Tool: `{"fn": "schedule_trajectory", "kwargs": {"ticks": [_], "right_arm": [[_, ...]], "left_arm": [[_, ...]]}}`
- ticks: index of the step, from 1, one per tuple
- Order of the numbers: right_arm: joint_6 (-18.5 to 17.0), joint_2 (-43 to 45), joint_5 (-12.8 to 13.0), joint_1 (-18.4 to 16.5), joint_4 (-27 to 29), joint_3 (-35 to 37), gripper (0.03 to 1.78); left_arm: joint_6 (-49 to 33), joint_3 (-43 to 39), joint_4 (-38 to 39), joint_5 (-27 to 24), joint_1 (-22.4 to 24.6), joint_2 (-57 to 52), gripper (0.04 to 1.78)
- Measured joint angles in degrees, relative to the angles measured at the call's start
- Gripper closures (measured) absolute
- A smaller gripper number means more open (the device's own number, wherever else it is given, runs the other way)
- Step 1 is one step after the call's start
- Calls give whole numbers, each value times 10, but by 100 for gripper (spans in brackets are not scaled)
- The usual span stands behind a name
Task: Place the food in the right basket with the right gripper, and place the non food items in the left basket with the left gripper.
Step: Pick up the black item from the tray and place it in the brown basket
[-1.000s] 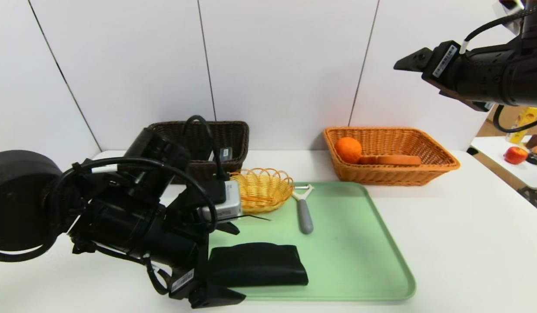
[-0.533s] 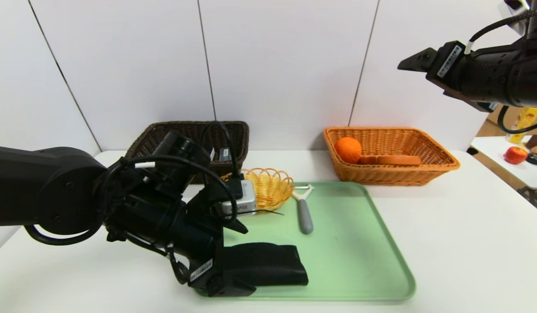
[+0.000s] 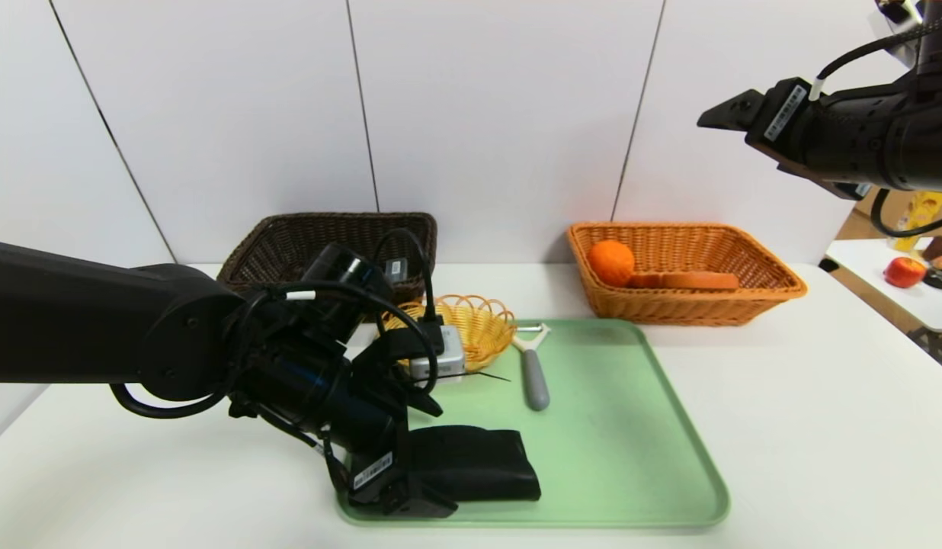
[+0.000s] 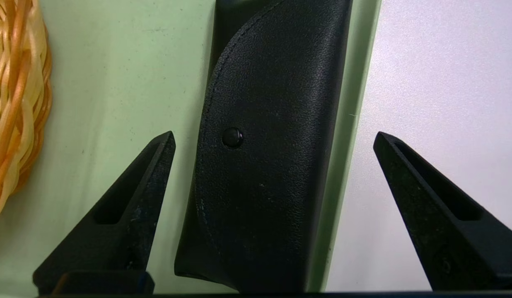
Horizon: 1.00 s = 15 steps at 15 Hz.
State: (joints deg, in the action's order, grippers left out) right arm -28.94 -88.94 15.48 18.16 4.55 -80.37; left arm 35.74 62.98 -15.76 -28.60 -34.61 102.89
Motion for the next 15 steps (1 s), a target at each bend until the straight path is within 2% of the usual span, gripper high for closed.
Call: {"fn": "schedule_trajectory", "kwargs": {"ticks": [15], "right_arm": [[0,20,-6,0,0,26,12]], "left_arm": [[4,4,5,3,-9,28,13]]}}
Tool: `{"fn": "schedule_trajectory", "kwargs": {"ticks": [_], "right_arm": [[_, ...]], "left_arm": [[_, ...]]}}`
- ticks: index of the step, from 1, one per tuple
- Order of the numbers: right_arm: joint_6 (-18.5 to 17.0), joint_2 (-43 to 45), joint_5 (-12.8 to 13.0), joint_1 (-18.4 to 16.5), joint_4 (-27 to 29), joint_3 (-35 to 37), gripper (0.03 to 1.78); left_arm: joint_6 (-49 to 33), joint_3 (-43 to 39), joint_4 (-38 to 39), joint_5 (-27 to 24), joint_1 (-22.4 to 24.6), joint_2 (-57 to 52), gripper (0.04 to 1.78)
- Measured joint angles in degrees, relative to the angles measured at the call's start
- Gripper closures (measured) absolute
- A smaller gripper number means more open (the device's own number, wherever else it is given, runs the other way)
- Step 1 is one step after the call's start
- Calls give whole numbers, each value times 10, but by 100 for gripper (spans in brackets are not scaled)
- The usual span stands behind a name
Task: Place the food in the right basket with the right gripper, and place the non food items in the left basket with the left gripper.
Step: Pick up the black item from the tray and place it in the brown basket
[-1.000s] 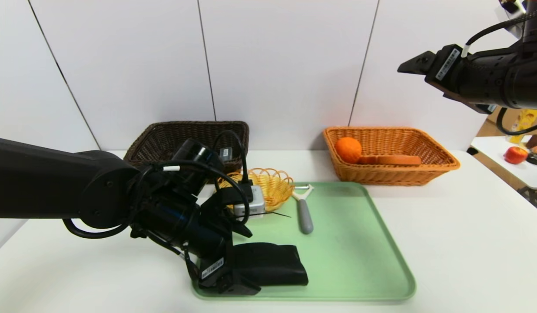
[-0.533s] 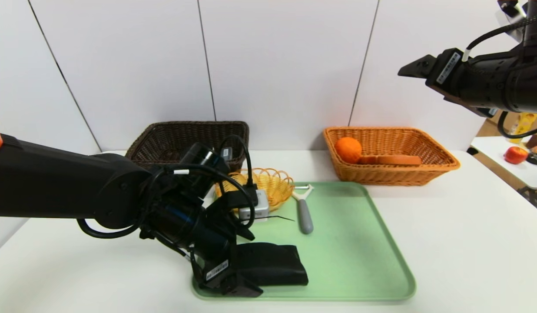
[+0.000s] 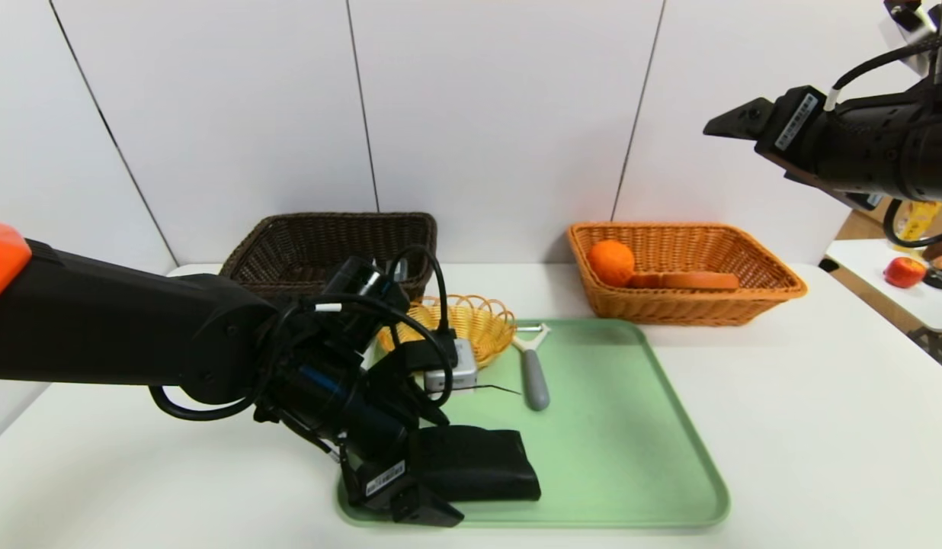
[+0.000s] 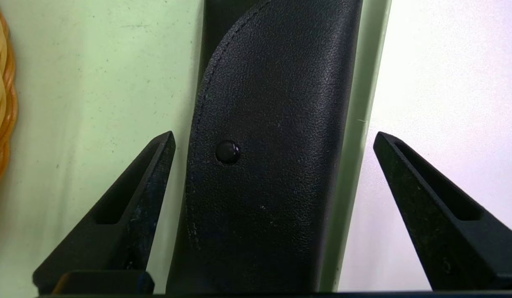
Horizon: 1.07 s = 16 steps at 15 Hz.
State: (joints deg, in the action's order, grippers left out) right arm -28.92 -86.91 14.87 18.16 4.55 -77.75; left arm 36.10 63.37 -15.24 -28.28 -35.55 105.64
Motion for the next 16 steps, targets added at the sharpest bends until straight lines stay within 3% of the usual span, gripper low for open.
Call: {"fn": "schedule_trajectory", "kwargs": {"ticks": [16], "right_arm": [[0,18,-18,0,3,9,11]], "left_arm": [[-1,2,17,0,-12,21,13]]}}
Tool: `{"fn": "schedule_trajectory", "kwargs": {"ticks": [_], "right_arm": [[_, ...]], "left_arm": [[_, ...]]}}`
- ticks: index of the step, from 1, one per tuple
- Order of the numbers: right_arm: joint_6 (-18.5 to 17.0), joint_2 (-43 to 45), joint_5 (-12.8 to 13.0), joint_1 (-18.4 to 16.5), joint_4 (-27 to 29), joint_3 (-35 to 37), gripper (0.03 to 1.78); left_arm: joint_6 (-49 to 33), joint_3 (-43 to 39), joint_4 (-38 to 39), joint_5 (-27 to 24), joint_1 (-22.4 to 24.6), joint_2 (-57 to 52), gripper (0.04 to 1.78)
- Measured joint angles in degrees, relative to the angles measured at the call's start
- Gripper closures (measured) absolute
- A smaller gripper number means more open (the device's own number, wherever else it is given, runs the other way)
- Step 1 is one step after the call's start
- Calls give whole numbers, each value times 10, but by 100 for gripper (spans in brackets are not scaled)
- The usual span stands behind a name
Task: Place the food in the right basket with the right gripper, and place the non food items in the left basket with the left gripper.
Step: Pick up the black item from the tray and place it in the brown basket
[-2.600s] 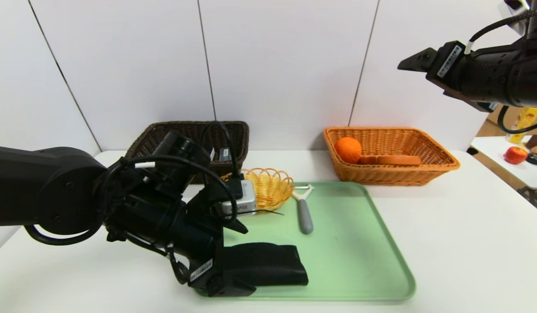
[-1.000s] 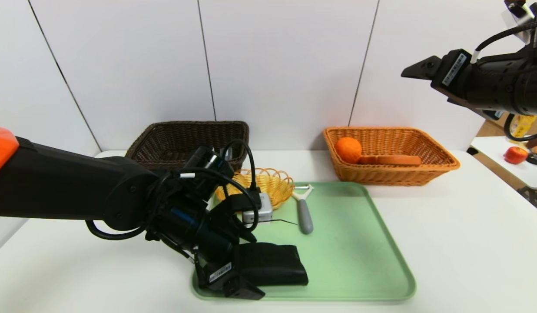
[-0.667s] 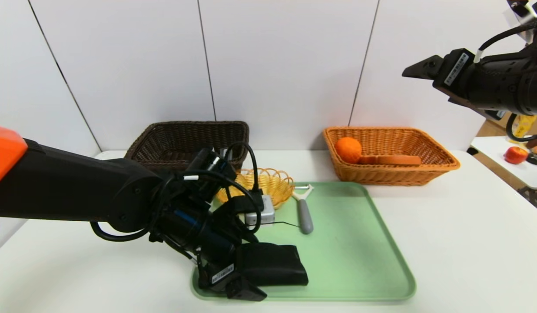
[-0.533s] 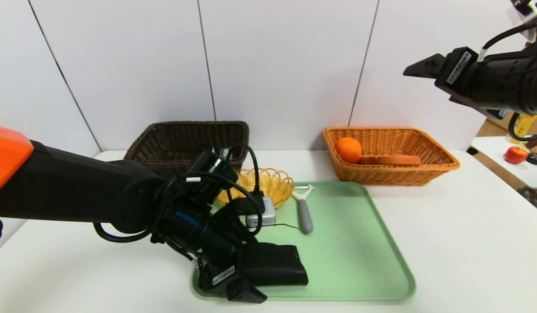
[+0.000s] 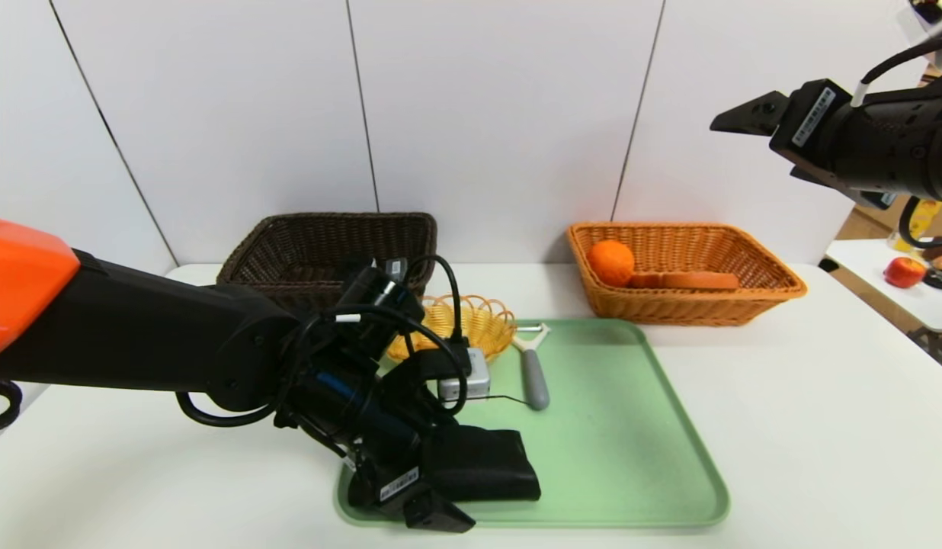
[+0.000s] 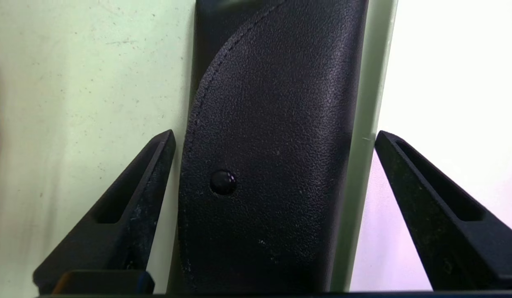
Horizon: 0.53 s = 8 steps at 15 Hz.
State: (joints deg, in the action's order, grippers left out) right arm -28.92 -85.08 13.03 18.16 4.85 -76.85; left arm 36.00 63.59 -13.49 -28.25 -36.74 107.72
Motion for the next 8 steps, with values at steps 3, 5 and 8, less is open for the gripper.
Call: {"fn": "schedule_trajectory", "kwargs": {"ticks": [3,5,8], "right_arm": [[0,0,-1,0,-1,3,11],[0,0,-4,1,-1,4,11],[0,0,-12,1,-1,4,11]], "left_arm": [[0,1,2,4,0,1,52],[0,3,3,6,0,2,80],[0,3,4,5,0,5,103]]}}
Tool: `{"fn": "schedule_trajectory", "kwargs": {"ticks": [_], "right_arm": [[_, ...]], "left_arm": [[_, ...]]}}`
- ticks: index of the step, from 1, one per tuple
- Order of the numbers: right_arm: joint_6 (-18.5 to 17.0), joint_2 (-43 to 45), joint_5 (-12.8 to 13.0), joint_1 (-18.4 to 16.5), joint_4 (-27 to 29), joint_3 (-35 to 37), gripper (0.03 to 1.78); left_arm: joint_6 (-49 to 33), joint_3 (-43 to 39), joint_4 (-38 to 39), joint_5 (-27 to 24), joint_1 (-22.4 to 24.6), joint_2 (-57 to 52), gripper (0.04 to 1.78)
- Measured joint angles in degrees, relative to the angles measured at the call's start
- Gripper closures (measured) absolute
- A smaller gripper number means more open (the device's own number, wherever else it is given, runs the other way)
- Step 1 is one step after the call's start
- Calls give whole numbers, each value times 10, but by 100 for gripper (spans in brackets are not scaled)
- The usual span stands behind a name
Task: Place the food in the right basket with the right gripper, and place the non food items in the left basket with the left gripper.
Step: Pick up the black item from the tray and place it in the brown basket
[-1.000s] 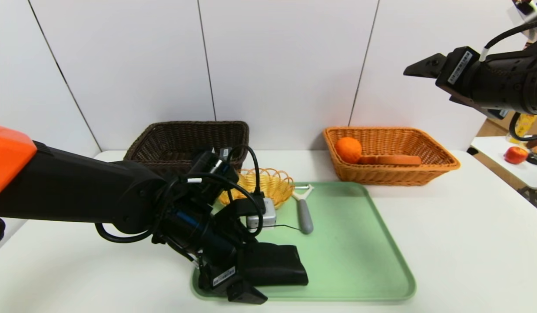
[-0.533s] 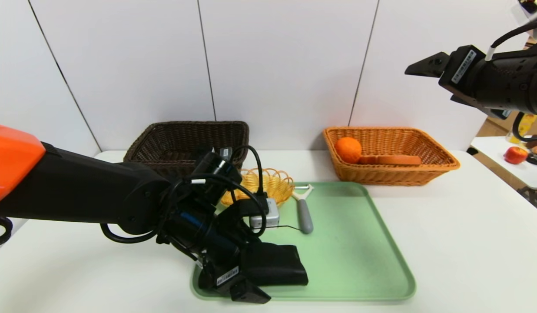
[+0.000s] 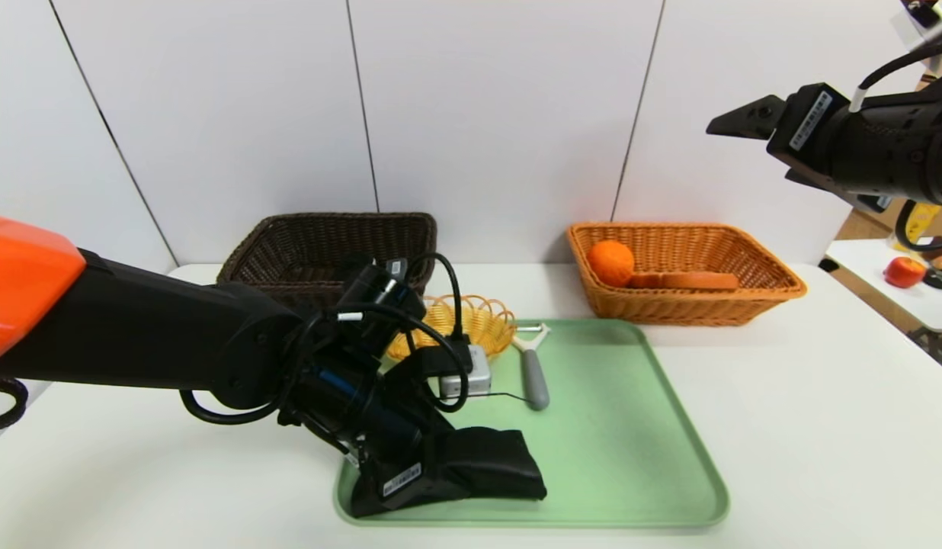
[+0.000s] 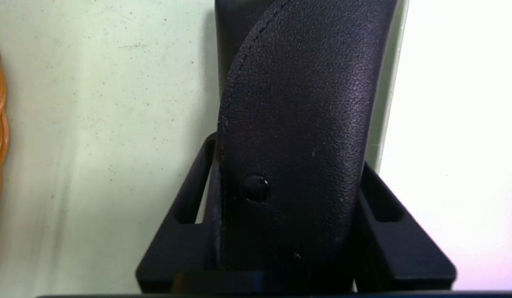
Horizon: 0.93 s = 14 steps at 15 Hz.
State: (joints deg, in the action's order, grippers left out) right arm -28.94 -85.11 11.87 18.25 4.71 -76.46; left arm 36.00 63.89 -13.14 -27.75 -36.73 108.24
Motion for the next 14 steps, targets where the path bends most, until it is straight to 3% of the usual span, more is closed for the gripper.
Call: {"fn": "schedule_trajectory", "kwargs": {"ticks": [7,11,14], "right_arm": [[0,0,0,-1,1,0,11],[0,0,-2,-7,0,0,11],[0,0,-9,-14,-2,3,11]], "left_arm": [[0,12,-2,0,-3,5,106],[-20,40,-5,-2,-3,2,125],[-64,68,-7,-2,-3,-13,130]]}}
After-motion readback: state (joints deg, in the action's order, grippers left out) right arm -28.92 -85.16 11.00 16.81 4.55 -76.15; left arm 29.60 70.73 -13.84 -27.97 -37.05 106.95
